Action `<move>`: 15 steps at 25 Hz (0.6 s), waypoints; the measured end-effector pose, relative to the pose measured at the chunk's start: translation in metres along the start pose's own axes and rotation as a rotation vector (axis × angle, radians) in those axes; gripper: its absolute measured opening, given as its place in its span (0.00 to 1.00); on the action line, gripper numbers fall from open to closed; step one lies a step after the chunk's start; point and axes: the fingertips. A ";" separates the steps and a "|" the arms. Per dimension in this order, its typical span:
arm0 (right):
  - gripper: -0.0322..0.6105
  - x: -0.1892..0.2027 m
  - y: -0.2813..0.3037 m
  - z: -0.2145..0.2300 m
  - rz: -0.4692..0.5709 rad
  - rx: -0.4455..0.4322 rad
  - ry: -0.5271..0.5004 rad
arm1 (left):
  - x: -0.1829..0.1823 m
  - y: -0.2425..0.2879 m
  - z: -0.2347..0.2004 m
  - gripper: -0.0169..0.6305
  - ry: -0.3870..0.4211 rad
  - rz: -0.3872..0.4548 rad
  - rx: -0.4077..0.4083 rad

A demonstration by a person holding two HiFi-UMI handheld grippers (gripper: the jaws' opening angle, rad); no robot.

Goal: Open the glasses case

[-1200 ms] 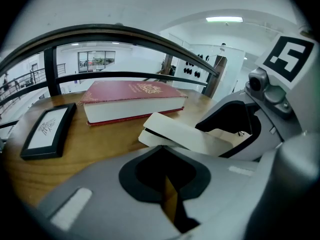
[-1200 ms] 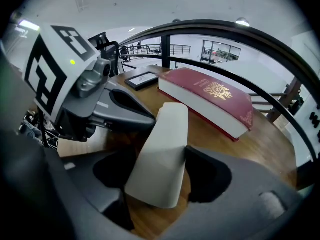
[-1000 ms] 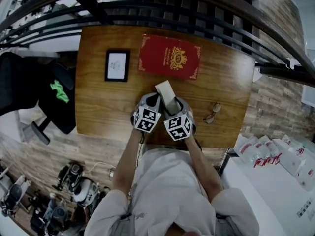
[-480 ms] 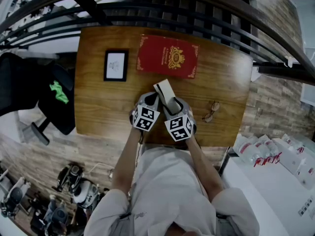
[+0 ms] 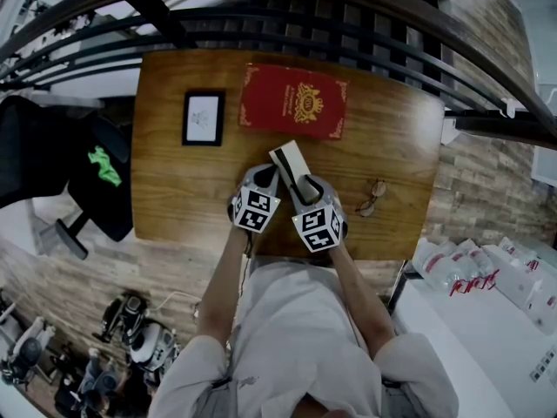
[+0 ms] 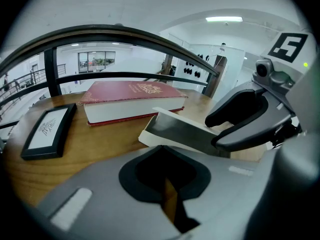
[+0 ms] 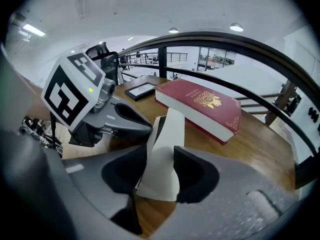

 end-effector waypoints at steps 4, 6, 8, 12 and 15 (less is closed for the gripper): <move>0.28 -0.001 -0.003 0.002 0.012 0.006 0.008 | 0.000 0.000 -0.001 0.06 0.003 0.002 -0.002; 0.26 -0.001 -0.003 0.003 0.019 0.009 0.011 | 0.001 0.001 0.000 0.06 0.002 -0.001 0.000; 0.24 0.000 -0.005 0.005 0.021 0.012 0.017 | 0.001 0.001 0.000 0.06 0.003 -0.001 -0.001; 0.21 0.001 -0.007 0.010 0.030 0.020 0.038 | 0.000 0.000 0.000 0.06 0.008 -0.001 -0.004; 0.18 0.002 -0.009 0.018 0.030 0.036 0.055 | 0.001 0.001 -0.001 0.06 0.009 -0.007 -0.007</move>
Point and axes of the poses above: the fingertips, and each gripper's own axes: y forward along the fingers, z to its right, x out of its underside, and after that the axes turned 12 degrees about -z, right-handed
